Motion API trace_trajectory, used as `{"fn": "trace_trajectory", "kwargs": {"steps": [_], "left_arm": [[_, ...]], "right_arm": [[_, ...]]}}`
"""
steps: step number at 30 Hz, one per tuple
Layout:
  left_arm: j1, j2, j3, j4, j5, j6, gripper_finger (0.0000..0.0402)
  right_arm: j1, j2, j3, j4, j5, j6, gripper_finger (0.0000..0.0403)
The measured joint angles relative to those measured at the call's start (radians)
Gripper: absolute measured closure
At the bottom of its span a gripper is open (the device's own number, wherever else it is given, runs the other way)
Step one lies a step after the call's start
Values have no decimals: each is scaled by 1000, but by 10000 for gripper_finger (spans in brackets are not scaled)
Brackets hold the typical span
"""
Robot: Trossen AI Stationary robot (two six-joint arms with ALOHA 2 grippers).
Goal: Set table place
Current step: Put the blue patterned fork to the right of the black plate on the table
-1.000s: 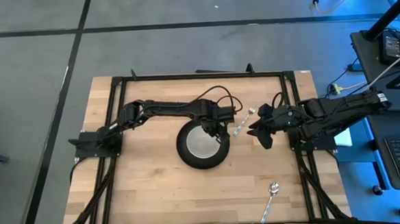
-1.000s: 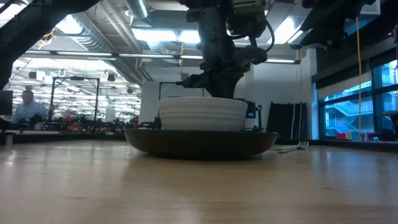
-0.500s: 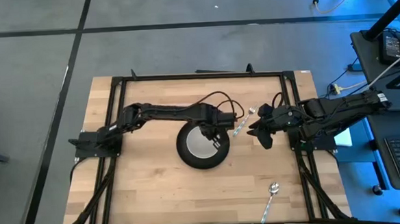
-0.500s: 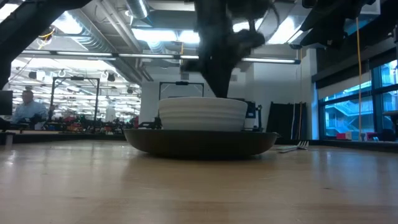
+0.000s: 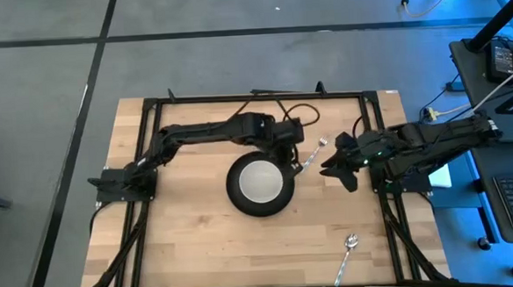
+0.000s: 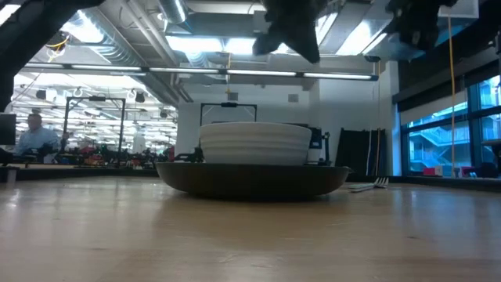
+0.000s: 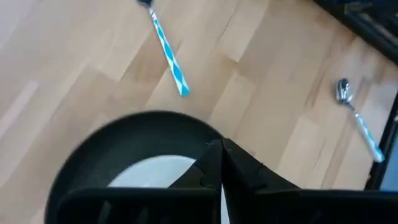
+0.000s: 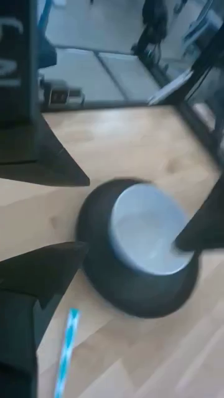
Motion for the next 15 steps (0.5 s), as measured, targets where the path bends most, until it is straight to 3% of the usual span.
{"fn": "trace_trajectory", "kwargs": {"steps": [15], "left_arm": [[93,1,-108,455,81,25,332]], "right_arm": [[-1,-100,215,2,41,-87,247]]}}
